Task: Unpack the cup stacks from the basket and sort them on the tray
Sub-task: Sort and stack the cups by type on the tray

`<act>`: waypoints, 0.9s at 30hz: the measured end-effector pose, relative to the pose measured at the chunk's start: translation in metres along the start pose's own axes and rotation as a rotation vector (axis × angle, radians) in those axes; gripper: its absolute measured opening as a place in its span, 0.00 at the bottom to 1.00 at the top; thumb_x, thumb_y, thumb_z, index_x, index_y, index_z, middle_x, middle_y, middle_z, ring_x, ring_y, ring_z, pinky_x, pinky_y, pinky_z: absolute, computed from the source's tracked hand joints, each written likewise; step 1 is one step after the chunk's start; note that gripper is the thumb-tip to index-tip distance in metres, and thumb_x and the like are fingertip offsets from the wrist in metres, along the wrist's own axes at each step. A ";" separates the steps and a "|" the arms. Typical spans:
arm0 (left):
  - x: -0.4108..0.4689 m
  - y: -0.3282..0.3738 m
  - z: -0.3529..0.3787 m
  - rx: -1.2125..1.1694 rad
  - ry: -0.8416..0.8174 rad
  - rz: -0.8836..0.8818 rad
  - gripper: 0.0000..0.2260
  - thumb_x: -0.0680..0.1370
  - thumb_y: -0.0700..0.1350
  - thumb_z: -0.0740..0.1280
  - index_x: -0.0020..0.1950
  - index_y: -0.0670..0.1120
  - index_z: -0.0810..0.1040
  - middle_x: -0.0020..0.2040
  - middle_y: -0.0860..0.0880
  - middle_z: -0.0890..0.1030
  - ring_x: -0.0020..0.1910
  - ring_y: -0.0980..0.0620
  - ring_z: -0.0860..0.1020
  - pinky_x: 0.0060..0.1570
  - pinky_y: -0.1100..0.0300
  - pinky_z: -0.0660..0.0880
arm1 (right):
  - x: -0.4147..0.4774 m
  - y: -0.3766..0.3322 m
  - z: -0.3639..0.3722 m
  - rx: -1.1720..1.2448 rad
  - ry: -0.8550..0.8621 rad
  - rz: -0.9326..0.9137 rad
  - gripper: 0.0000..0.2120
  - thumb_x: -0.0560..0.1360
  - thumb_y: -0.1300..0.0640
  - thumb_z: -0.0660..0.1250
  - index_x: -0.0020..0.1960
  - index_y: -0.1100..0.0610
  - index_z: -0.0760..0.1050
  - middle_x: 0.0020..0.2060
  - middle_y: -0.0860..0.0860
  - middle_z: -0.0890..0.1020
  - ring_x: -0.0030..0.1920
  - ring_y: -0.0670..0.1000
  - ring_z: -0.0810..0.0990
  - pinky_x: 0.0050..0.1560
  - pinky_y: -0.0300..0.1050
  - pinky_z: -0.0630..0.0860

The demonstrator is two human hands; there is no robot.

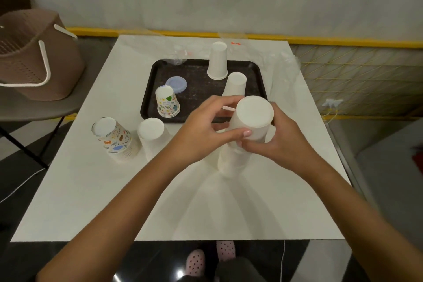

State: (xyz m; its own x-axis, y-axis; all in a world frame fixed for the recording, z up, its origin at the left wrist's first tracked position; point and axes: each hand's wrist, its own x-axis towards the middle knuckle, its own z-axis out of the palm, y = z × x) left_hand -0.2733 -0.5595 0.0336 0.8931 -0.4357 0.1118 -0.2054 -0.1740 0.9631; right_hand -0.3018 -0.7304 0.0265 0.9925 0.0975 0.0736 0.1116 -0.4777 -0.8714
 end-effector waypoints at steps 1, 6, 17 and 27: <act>0.001 0.003 0.000 -0.015 -0.005 0.004 0.23 0.69 0.41 0.74 0.62 0.53 0.73 0.59 0.49 0.74 0.58 0.57 0.76 0.56 0.64 0.76 | 0.000 -0.002 -0.001 -0.008 0.014 -0.009 0.30 0.64 0.57 0.76 0.58 0.44 0.64 0.50 0.32 0.72 0.49 0.24 0.70 0.45 0.19 0.68; 0.023 0.019 -0.004 -0.010 0.014 0.057 0.23 0.69 0.42 0.74 0.60 0.56 0.72 0.60 0.51 0.73 0.60 0.55 0.75 0.57 0.59 0.77 | 0.017 -0.015 -0.021 -0.010 0.039 -0.019 0.29 0.64 0.57 0.76 0.58 0.43 0.64 0.49 0.34 0.73 0.49 0.27 0.72 0.43 0.21 0.70; 0.122 0.003 -0.012 0.313 0.090 0.081 0.30 0.72 0.42 0.72 0.71 0.47 0.65 0.65 0.48 0.70 0.64 0.50 0.71 0.62 0.53 0.74 | 0.131 0.014 -0.036 -0.155 0.069 -0.045 0.34 0.64 0.52 0.77 0.66 0.54 0.65 0.60 0.49 0.74 0.55 0.45 0.71 0.53 0.39 0.68; 0.181 -0.049 -0.011 0.338 0.207 -0.088 0.27 0.72 0.40 0.71 0.70 0.44 0.66 0.67 0.44 0.69 0.64 0.47 0.71 0.64 0.53 0.72 | 0.198 0.061 -0.017 -0.143 0.013 -0.001 0.35 0.66 0.55 0.76 0.67 0.55 0.64 0.65 0.52 0.73 0.65 0.52 0.71 0.64 0.46 0.68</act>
State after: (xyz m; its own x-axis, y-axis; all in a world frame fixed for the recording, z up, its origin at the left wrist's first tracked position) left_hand -0.0970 -0.6203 0.0094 0.9678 -0.2248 0.1131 -0.2140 -0.4985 0.8400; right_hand -0.0973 -0.7553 -0.0042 0.9929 0.0866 0.0814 0.1171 -0.5969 -0.7937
